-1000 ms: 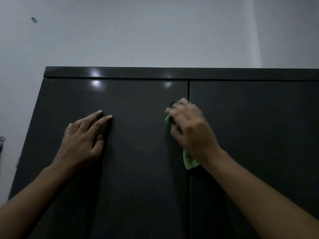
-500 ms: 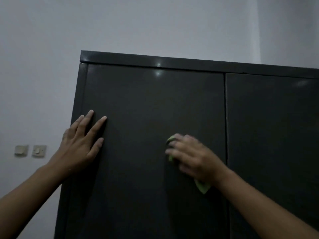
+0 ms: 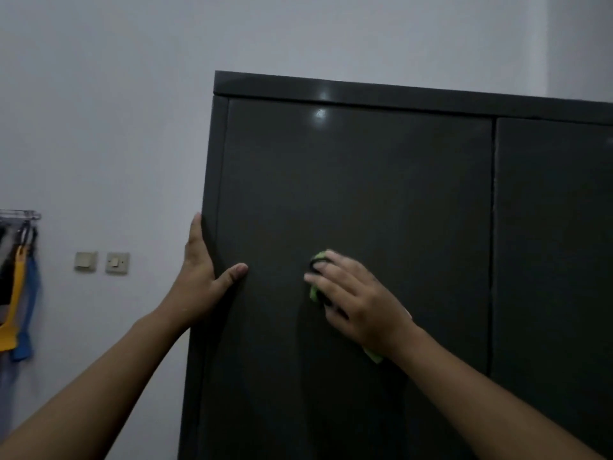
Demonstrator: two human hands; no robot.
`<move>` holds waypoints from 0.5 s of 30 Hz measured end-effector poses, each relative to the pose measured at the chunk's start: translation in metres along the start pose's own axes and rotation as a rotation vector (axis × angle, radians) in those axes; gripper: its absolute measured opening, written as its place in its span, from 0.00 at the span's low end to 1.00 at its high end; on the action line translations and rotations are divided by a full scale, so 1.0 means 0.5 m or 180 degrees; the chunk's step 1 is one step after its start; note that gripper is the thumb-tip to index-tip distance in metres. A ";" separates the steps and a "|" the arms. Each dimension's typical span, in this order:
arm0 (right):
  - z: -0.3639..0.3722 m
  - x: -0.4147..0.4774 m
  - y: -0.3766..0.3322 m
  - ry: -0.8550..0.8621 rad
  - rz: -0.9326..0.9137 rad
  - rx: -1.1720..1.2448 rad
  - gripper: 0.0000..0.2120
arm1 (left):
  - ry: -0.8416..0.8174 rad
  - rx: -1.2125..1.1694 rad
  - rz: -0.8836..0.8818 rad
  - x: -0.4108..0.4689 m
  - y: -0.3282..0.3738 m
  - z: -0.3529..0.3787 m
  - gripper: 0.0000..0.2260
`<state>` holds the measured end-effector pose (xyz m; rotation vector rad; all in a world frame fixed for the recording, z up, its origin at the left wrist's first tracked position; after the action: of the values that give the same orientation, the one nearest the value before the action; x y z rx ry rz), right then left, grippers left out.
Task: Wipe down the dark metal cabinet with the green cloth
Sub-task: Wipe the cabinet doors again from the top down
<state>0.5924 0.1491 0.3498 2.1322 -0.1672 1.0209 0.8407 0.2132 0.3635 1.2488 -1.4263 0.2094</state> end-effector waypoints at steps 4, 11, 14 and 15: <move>0.002 -0.004 0.000 -0.0198 -0.0523 0.0086 0.21 | -0.0810 -0.0336 -0.0297 -0.061 -0.045 0.006 0.52; -0.047 0.185 0.079 0.1225 0.1176 0.0394 0.20 | -0.1222 -0.0440 -0.0622 -0.121 -0.115 0.036 0.58; -0.023 0.276 0.044 0.1195 0.1057 0.0381 0.20 | -0.1301 -0.0406 -0.0641 -0.127 -0.127 0.039 0.59; -0.012 0.298 0.030 0.1141 0.0975 0.0366 0.20 | -0.1332 -0.0386 -0.0657 -0.130 -0.130 0.039 0.60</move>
<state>0.6828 0.1711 0.4675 2.0219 -0.2708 1.6074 0.8623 0.2078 0.2725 1.3795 -1.6198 -0.2919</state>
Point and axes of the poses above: each hand's wrist, its own x-axis towards the middle knuckle, its own z-axis out of the palm, y = z × x, the point moved 6 cm from there along x, towards the middle knuckle, and after that the axes turned 2 degrees about x, right-handed, at the moved point
